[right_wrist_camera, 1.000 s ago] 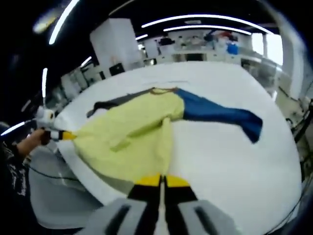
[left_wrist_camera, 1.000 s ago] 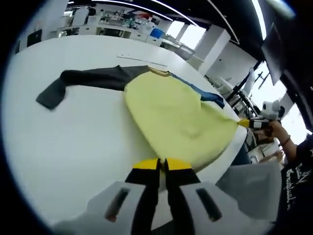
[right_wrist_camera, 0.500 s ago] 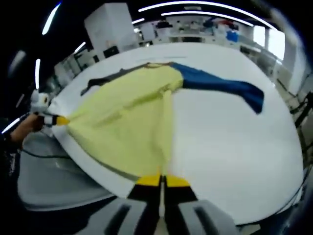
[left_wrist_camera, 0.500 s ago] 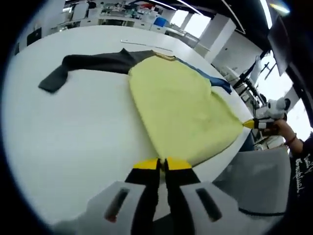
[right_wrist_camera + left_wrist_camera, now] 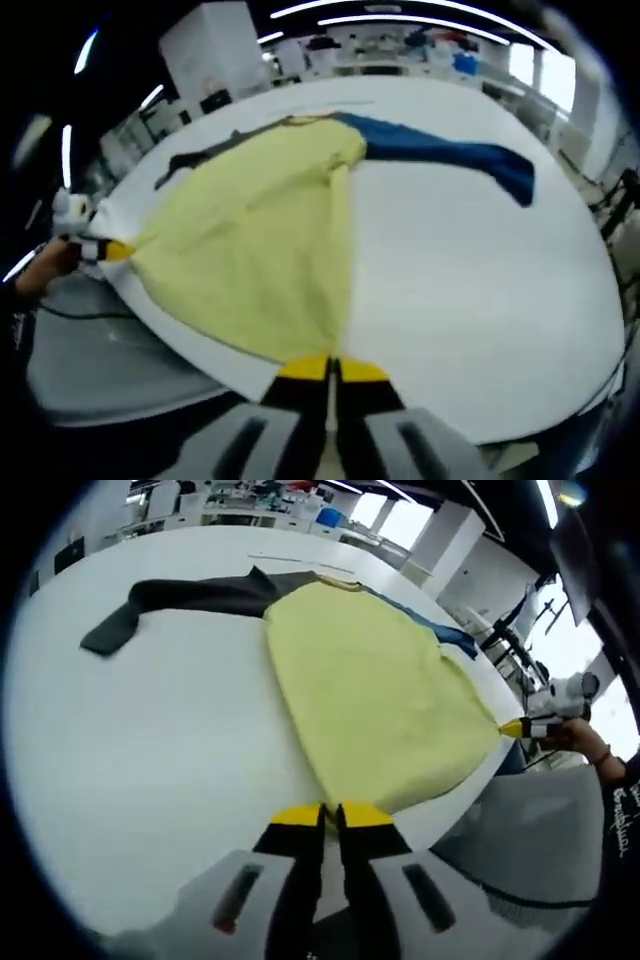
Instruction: Fold the garment on the visible template until the final outline fits inside the template.
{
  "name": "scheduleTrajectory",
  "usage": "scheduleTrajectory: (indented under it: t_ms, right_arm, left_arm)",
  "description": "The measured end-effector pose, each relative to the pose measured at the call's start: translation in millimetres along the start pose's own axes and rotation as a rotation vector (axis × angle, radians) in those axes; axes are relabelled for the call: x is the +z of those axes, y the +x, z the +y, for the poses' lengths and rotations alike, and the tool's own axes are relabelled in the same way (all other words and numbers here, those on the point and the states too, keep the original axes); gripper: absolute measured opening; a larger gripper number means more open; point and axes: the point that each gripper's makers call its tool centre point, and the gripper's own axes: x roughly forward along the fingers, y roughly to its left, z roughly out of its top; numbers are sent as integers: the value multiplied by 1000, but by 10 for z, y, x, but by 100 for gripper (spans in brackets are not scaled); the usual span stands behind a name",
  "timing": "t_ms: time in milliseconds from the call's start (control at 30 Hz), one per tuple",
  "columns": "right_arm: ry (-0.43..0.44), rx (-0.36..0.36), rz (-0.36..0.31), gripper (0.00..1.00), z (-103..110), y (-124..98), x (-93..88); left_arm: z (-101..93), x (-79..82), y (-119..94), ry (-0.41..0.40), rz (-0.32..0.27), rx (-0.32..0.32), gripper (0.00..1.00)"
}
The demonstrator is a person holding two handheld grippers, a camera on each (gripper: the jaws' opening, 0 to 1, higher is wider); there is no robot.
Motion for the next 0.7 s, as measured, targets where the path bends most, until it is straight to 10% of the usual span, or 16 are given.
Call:
scheduleTrajectory:
  t_ms: [700]
  right_arm:
    - [109,34,-31,0,40,56,47]
  left_arm:
    - [-80,12,97,197,24,-65,14]
